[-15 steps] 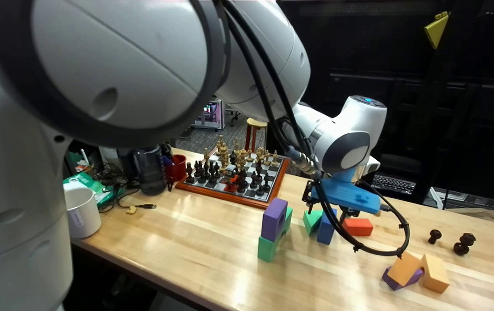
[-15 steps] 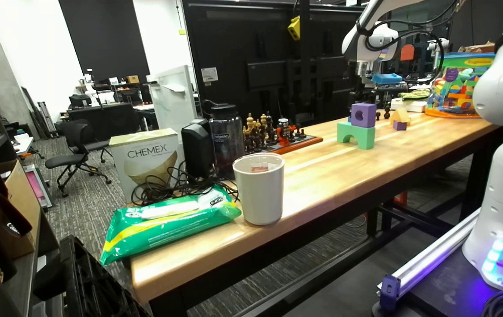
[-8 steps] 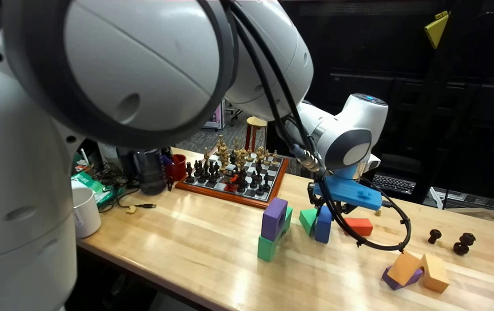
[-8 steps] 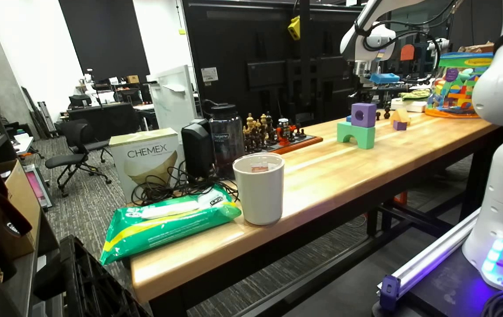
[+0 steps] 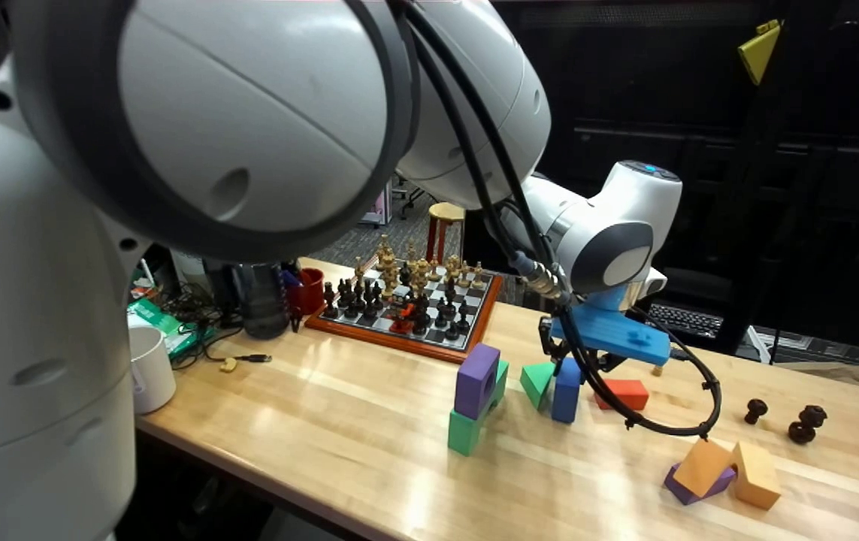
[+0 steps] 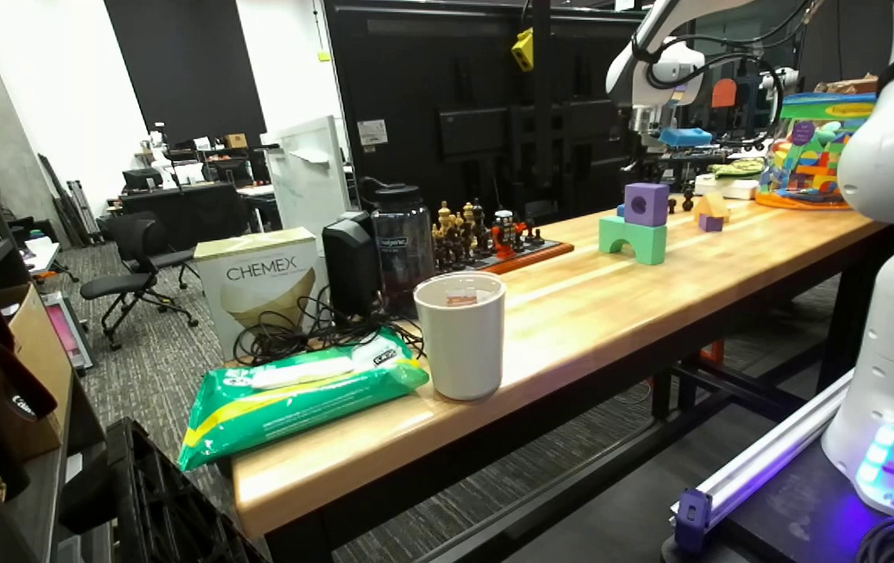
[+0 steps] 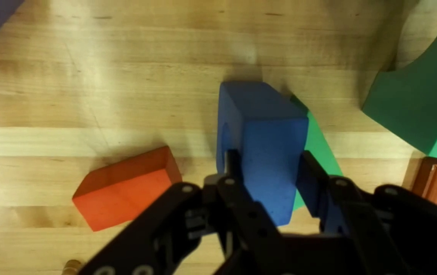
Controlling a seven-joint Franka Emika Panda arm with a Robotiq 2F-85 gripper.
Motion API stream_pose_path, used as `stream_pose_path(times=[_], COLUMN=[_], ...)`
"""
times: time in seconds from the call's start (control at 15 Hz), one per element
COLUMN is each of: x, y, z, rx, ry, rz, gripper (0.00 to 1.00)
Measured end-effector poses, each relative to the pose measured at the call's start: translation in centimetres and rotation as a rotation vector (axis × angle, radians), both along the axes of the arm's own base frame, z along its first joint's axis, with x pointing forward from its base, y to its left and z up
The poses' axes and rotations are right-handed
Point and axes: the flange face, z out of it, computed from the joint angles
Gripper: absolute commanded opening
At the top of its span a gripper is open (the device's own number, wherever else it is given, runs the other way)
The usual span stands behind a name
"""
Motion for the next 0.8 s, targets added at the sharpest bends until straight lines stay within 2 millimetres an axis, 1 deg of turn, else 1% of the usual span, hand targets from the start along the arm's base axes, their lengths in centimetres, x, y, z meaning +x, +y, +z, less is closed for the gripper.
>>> stream_pose_path(times=[0.13,0.27,0.53,0.8], x=[-0.1,-0.2,-0.6,-0.9], y=[-0.1,0.0,0.6,2.6], z=[0.6,1.6,5.1,8.5], rx=[0.000,-0.003,-0.018,-0.035], ry=[-0.005,-0.019,-0.070,-0.120], rz=[-0.002,-0.004,-0.006,0.007], gripper=[0.14,0.14,0.14,0.14])
